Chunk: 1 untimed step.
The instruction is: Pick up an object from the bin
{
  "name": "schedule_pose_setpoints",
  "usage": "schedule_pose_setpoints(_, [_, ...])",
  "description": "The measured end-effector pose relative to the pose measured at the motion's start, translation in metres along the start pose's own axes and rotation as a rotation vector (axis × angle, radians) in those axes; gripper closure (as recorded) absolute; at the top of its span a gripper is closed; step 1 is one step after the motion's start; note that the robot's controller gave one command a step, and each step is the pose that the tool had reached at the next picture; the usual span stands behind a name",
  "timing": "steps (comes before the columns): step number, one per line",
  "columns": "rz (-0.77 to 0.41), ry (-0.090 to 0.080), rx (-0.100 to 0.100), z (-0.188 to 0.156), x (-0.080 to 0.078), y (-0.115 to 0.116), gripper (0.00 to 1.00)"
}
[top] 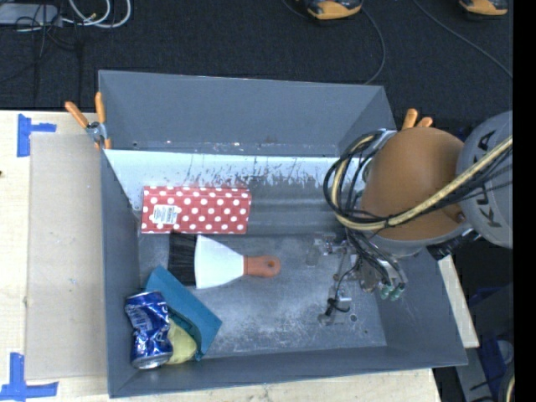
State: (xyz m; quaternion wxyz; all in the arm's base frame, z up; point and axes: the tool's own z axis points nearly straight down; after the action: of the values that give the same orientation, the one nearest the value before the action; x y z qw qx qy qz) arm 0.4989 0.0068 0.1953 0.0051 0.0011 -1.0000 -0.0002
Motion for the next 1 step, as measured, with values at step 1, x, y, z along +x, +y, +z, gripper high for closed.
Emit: schedule_pose_setpoints(1, [0.000, -0.004, 0.000, -0.0028, -0.0005, 0.0000, 0.00])
